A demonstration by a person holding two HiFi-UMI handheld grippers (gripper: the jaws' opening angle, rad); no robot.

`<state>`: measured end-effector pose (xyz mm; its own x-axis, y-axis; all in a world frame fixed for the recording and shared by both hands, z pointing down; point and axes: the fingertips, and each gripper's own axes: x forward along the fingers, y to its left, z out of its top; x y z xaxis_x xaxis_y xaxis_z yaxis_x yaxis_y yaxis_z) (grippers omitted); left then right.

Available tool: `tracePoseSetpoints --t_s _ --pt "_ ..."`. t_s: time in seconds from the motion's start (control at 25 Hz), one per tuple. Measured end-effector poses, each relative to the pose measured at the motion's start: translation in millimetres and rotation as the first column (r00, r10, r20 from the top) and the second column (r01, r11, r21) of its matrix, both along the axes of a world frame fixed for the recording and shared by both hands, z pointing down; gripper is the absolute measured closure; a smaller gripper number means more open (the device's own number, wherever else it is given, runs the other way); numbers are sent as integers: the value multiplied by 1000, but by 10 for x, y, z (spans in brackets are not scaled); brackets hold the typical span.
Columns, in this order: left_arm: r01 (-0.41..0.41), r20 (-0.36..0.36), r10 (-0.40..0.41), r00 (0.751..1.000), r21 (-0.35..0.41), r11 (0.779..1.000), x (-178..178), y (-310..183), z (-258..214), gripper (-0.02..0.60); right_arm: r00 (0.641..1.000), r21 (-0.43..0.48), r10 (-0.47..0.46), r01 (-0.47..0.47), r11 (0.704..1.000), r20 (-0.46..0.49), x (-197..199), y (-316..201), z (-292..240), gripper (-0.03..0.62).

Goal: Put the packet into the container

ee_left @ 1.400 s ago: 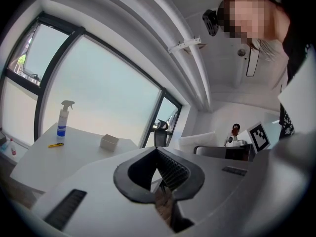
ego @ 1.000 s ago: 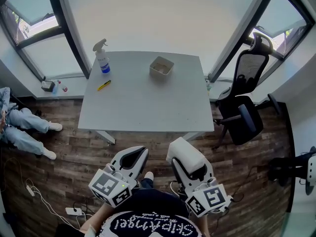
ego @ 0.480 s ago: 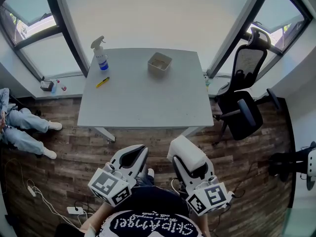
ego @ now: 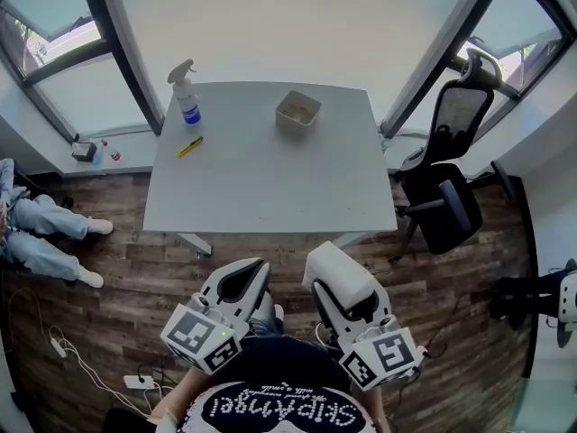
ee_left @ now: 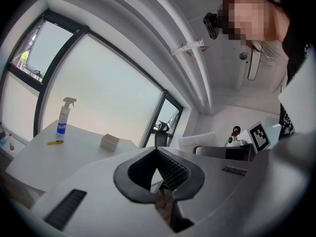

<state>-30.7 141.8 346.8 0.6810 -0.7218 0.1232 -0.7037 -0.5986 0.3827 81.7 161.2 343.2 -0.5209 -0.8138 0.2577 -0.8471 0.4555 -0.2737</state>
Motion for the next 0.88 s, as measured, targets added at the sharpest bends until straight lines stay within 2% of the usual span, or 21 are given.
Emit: tracePoseSetpoints --t_s 0.12,0.64,0.88 --pt "10 -10 -10 1000 3 1000 -54 -209 -22 574 1000 -4 -2 2 1000 -3 -55 -164 2 319" --pt "-39 2 39 999 16 999 -148 -1141 -163 574 999 -3 35 -35 999 7 -147 -1057 -114 319" --pt "-67 2 67 998 20 998 -159 -1355 -226 574 998 3 59 -59 998 8 -170 -1272 -151 319"
